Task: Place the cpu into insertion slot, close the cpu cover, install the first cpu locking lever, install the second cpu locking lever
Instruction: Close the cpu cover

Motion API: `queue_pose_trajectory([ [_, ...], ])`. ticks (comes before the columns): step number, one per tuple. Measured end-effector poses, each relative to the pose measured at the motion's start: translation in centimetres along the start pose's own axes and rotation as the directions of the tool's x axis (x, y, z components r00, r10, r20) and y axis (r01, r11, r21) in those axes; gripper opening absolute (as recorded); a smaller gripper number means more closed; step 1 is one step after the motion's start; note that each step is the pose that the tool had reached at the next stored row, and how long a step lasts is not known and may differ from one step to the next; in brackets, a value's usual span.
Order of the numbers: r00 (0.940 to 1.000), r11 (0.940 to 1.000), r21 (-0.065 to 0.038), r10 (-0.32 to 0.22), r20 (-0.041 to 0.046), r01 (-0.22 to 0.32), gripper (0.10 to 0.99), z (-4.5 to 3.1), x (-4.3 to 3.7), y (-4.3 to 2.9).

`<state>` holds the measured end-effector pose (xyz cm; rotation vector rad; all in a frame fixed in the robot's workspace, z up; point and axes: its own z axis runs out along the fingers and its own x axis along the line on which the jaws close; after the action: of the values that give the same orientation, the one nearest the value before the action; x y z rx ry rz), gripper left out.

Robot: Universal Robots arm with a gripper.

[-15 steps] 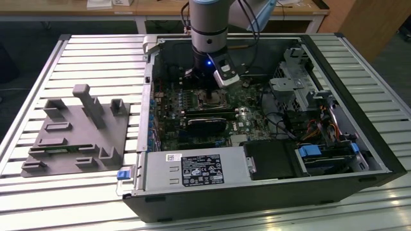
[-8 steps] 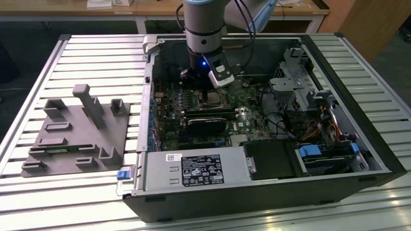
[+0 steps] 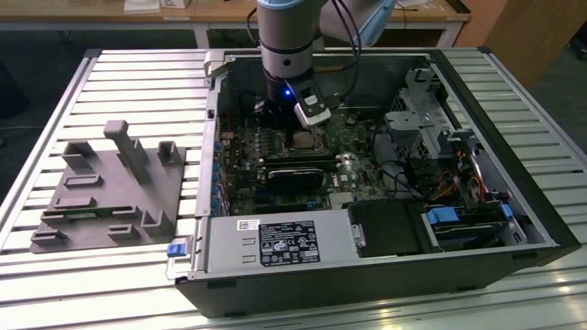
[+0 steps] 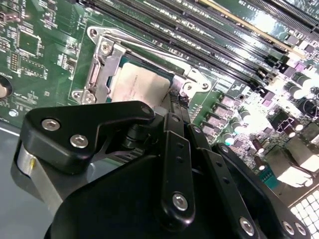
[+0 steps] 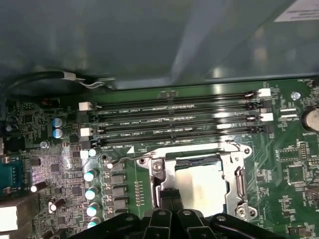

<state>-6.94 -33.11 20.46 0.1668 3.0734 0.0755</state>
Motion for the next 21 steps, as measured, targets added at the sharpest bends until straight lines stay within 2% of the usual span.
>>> queue_pose_trajectory([
  [11,0.9999,0.9999,-0.001,-0.015,-0.0009,0.015,0.106,0.43,0.28,-0.05],
  [21,0.9999,0.9999,-0.001,-0.015,-0.0007,0.015,0.106,0.50,-0.29,0.01],
])
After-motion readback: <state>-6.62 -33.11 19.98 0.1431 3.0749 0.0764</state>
